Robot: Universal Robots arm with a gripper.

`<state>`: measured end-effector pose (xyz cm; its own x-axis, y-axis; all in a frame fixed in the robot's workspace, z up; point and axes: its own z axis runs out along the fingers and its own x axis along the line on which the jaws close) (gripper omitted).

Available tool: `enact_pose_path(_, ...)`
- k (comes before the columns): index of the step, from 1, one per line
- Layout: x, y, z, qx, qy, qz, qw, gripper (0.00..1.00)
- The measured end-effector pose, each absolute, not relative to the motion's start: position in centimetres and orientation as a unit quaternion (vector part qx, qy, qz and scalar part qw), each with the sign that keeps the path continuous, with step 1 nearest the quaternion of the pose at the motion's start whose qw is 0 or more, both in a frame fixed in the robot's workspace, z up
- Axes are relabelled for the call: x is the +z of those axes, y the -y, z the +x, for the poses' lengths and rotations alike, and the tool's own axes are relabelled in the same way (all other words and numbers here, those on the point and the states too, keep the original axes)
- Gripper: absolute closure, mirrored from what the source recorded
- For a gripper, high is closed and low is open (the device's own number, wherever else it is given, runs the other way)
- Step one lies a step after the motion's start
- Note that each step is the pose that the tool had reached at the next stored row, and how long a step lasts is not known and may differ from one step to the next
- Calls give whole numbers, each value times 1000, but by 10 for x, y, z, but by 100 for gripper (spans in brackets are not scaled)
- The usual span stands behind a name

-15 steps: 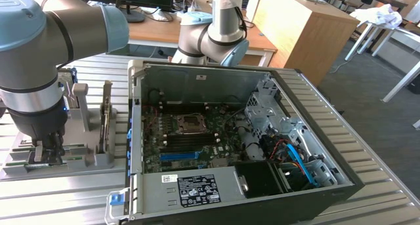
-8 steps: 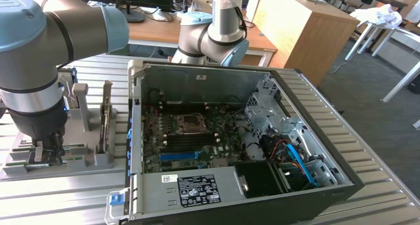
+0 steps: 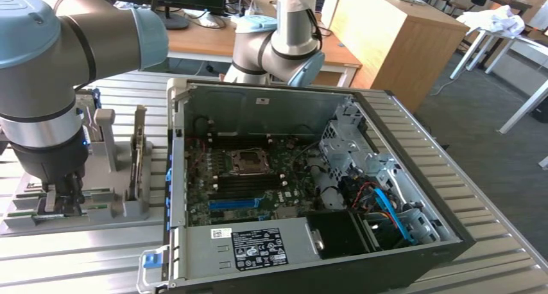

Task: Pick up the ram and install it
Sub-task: 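Pick up the ram and move it above insertion slot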

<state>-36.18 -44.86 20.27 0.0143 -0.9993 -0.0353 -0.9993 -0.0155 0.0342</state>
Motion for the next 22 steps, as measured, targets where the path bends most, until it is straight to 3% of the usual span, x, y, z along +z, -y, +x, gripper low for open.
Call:
enact_pose_path(8,203,449,-362,25,-702,-712,0,73)
enact_pose_path(9,203,449,-362,25,-702,-712,0,80)
enact_pose_path(17,203,449,-362,25,-702,-712,0,80)
enact_pose_path(19,203,449,-362,25,-702,-712,0,87)
enact_pose_path(22,203,449,-362,25,-702,-712,0,89)
